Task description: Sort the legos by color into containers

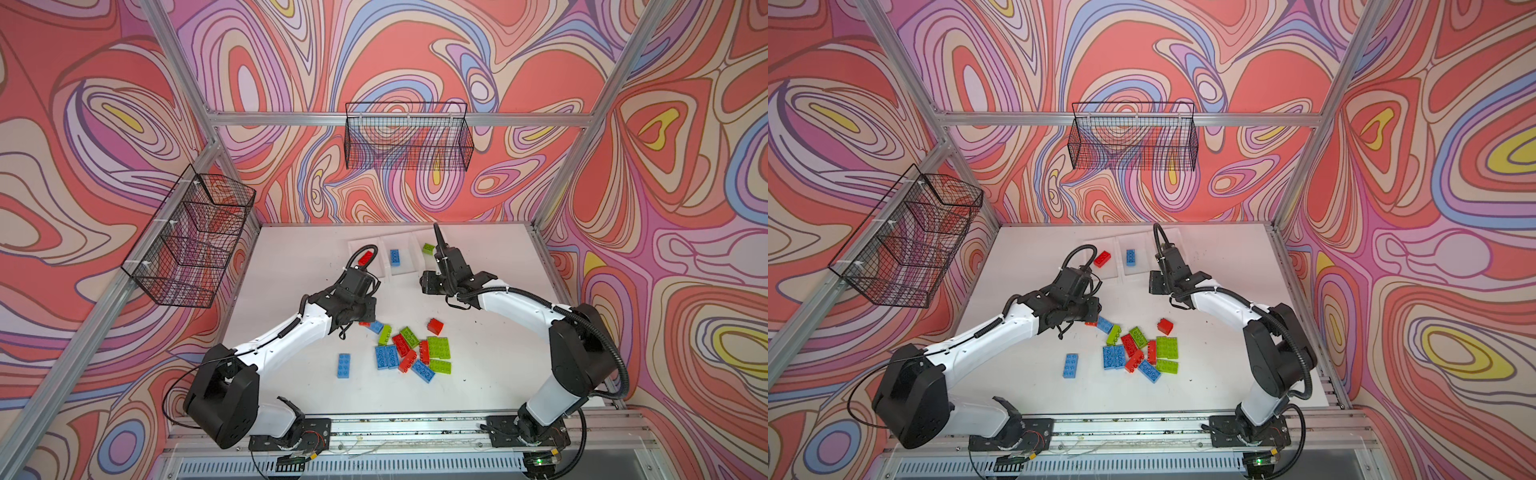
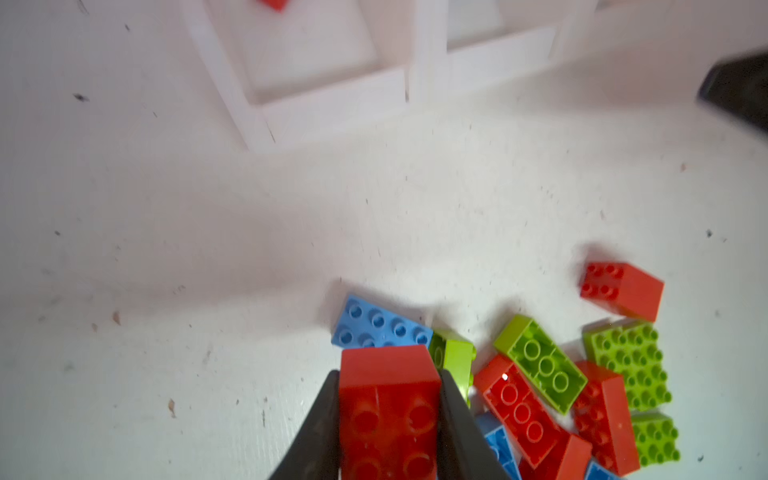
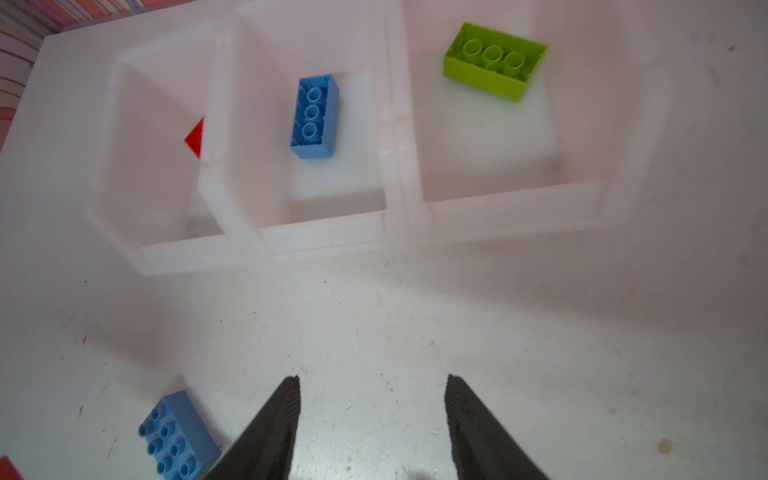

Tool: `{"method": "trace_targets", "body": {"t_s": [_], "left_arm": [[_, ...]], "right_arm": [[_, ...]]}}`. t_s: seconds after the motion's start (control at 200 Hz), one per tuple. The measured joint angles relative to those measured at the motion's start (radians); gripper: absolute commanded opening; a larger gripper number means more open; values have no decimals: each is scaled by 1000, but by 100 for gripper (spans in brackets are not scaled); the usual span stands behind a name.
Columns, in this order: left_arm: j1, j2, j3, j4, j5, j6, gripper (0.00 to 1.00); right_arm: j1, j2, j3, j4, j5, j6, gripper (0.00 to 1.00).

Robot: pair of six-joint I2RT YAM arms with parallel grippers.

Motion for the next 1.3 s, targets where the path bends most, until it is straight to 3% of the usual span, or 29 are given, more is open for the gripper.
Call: {"method": "trace_targets", "body": {"t_s": [0.105, 0.316, 0.556, 0.626, 0.706, 0.811, 0.932, 1.082, 1.297], "left_arm": [[55, 84, 121, 39, -11, 54, 18], [159, 396, 388, 109, -13, 136, 18], [189, 642, 588, 111, 7, 171, 22], [189, 691, 643, 110, 12, 177, 27], [190, 721, 679, 109, 13, 182, 44], [199, 727, 693, 107, 16, 180, 62], [213, 719, 691, 108, 15, 180, 69], [229, 631, 622, 109, 10, 180, 70], [255, 331, 439, 152, -4, 173, 68]], "right_arm": [[49, -11, -47, 42, -2, 55, 60], [132, -11, -71, 64, 3, 128, 63], [225, -5, -71, 66, 25, 220, 63], [253, 8, -68, 66, 30, 238, 63], [283, 26, -64, 65, 32, 256, 63], [314, 55, -45, 58, 31, 271, 64], [334, 85, -19, 47, 31, 281, 65], [348, 146, 33, 27, 28, 285, 67], [383, 247, 116, -55, 16, 266, 70]]}}
